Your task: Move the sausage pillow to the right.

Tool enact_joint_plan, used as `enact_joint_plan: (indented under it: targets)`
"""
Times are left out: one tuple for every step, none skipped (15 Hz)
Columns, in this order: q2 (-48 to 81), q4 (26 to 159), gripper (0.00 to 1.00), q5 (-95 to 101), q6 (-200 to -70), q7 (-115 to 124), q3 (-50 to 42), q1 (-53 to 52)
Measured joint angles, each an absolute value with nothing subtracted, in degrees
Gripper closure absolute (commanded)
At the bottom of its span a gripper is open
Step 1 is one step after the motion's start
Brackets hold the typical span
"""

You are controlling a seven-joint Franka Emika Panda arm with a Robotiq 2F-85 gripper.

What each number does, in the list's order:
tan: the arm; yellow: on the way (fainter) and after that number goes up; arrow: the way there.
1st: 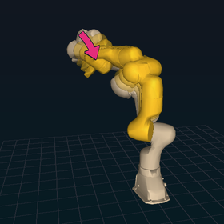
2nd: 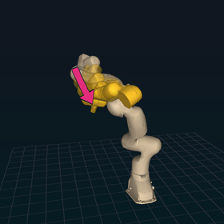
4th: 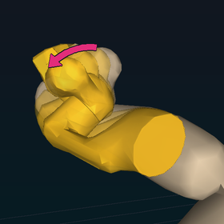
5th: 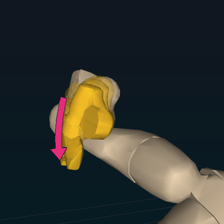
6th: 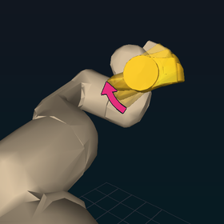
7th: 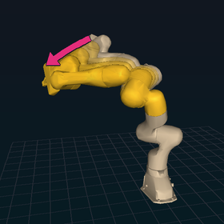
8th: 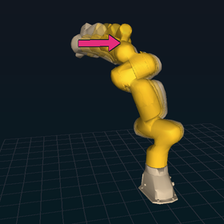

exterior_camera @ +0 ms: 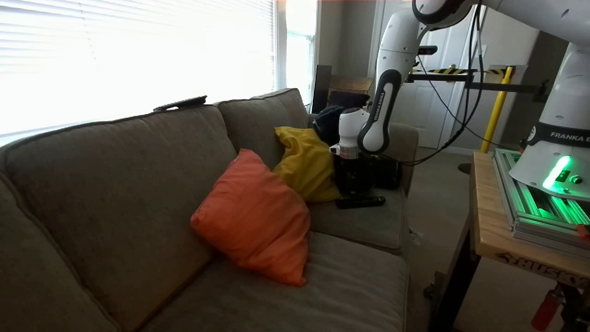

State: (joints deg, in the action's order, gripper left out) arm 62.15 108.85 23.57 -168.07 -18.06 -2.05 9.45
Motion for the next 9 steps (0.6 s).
enact_joint_plan:
  targets:
    - [63.2,107.8,0.00,23.6,-167.9,-18.3,-2.2,9.5]
    - [64.1,106.8,0.00,23.6,-167.7,-18.4,-2.2,9.5]
    - [64.9,105.9,0.00,23.6,-167.4,-18.5,-2.2,9.5]
    - [65.7,105.0,0.00,23.6,-167.1,-18.5,-2.2,9.5]
    - [66.4,104.1,0.00,23.6,-166.6,-18.5,-2.2,9.5]
    - [67.1,103.3,0.00,23.6,-166.0,-18.6,-2.2,9.5]
    - [67.7,102.5,0.00,23.6,-165.5,-18.6,-2.2,9.5]
    - [68.3,101.7,0.00,23.6,-164.9,-18.6,-2.2,9.5]
    - [68.9,101.0,0.09,23.6,-164.2,-18.6,-2.1,9.5]
